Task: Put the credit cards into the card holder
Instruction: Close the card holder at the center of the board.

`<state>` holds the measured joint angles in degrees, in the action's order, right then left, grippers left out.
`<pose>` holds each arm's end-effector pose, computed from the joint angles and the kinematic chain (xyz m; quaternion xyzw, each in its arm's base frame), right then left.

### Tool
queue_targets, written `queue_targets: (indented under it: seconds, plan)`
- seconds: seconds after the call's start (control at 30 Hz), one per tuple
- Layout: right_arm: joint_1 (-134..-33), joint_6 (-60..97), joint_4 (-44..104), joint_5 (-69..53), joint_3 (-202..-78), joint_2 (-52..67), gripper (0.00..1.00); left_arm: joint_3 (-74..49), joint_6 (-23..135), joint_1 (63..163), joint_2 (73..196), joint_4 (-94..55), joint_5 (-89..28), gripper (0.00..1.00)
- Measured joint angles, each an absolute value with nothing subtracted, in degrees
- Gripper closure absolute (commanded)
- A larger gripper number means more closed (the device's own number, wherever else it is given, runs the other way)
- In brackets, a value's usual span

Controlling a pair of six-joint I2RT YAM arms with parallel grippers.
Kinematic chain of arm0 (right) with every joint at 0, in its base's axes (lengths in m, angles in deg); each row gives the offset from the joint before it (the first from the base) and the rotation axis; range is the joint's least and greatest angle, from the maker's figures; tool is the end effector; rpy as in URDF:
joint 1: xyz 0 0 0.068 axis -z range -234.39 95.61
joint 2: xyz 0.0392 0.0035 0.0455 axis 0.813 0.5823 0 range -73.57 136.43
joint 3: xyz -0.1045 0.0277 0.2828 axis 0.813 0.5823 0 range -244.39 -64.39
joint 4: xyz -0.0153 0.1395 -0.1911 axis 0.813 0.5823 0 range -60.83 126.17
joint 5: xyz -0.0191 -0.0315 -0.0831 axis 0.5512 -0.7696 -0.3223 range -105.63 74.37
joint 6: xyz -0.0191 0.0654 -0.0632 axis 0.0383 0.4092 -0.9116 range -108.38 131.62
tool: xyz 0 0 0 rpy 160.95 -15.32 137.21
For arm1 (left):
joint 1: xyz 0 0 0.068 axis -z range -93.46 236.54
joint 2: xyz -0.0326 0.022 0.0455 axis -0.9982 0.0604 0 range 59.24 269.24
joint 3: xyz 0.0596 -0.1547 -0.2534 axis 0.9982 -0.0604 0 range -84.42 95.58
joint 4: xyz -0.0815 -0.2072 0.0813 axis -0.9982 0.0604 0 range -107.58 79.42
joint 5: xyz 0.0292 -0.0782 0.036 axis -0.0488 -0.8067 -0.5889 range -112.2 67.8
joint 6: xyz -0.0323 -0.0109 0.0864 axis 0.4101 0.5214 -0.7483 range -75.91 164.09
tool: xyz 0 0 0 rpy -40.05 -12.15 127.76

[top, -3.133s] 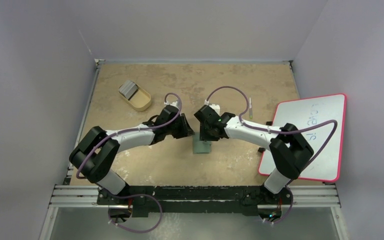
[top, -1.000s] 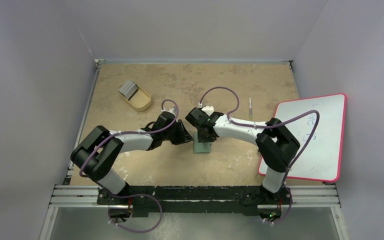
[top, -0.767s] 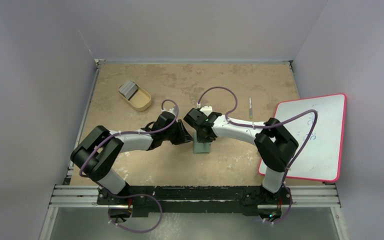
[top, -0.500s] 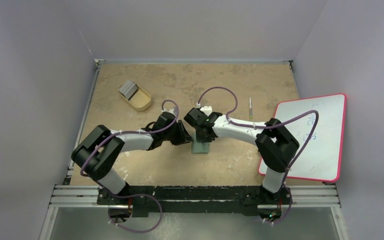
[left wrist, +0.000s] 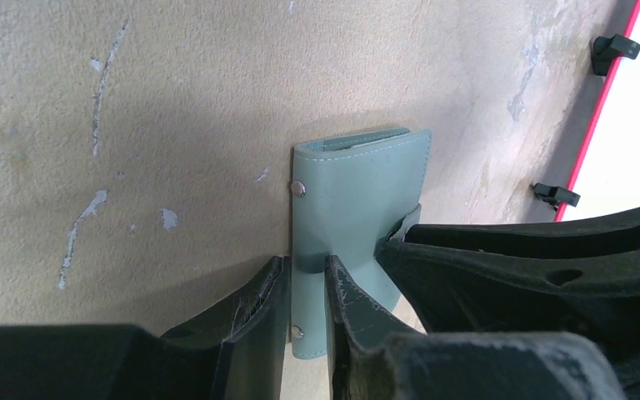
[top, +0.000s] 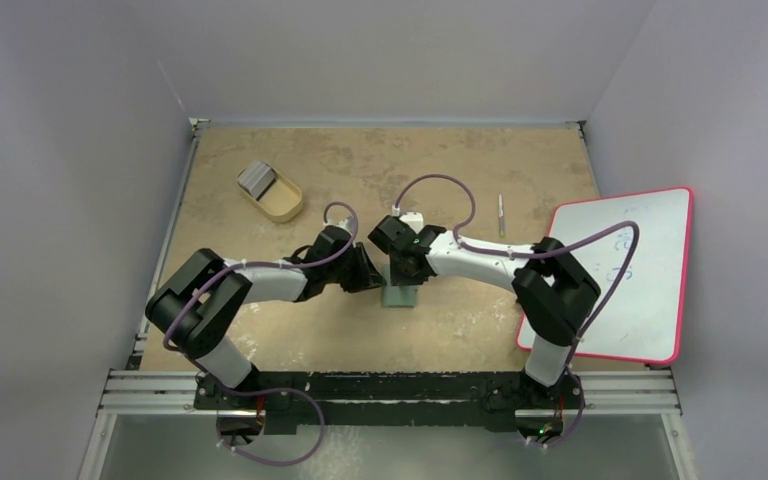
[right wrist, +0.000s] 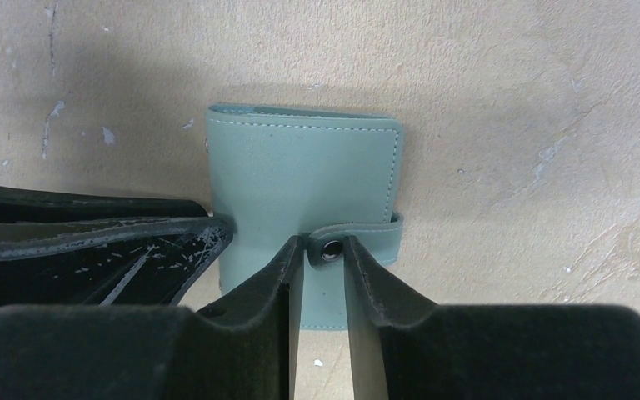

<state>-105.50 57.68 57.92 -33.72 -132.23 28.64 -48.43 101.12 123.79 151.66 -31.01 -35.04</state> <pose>0.2501 0.2688 0.1907 -0.0058 0.9612 0.0710 0.2665 0.2411 -0.2067 0.1529 -0.1126 0.9054 -0.3602 0.1944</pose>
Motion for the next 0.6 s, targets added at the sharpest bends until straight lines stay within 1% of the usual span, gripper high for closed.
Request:
queue_targets:
  seconds: [0.07, 0.37, 0.5, 0.6]
  plan:
    - [-105.5, 57.7, 57.6, -33.7, -131.9, 28.2, 0.73, -48.6, 101.1, 123.8, 151.9, -31.4, -35.1, 0.79]
    - [-105.4, 57.8, 55.3, -32.3, -129.3, 24.5, 0.78, -48.7, 101.1, 123.8, 152.1, -31.7, -35.3, 0.79]
    - [-105.3, 57.9, 54.9, -31.9, -128.3, 23.9, 0.78, -48.7, 101.1, 123.8, 152.1, -31.7, -35.3, 0.79]
    - [-105.0, 57.9, 54.4, -31.4, -126.8, 21.2, 0.79, -48.7, 101.1, 123.8, 152.1, -31.7, -35.3, 0.79]
